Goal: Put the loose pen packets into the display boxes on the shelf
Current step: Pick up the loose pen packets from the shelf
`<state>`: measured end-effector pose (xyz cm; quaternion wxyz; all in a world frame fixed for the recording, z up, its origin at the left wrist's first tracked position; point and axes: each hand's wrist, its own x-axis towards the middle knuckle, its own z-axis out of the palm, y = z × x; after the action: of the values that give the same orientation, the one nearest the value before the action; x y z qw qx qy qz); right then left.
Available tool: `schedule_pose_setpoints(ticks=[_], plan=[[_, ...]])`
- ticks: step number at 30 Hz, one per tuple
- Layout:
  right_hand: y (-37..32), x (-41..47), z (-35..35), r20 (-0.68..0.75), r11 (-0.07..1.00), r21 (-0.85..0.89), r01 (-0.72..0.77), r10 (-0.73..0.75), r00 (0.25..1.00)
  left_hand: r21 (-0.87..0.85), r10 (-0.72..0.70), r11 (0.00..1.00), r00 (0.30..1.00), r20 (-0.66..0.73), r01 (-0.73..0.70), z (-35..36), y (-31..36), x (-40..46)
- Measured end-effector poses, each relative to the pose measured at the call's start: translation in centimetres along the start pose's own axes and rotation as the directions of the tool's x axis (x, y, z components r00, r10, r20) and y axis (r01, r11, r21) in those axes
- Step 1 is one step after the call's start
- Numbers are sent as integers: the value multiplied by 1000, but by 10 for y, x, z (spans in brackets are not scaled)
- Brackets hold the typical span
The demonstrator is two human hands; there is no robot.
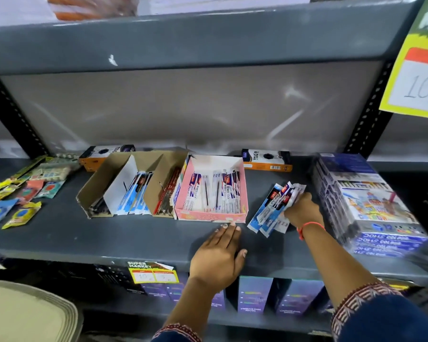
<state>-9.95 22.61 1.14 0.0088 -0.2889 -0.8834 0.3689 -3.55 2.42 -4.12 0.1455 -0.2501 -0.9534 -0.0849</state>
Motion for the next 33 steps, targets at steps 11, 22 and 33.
schedule_pose_setpoints(ticks=[11,22,33], plan=[[7,-11,-16,112,818,547,-176,136,984,-60,2,998,991,137,7,4,-3,1],[15,-81,-18,220,608,751,-258,138,966,-27,44,999,981,187,-40,15,-10,1],[10,-110,-14,376,330,876,-353,-5,927,-87,68,995,978,196,-51,13,-13,-1]])
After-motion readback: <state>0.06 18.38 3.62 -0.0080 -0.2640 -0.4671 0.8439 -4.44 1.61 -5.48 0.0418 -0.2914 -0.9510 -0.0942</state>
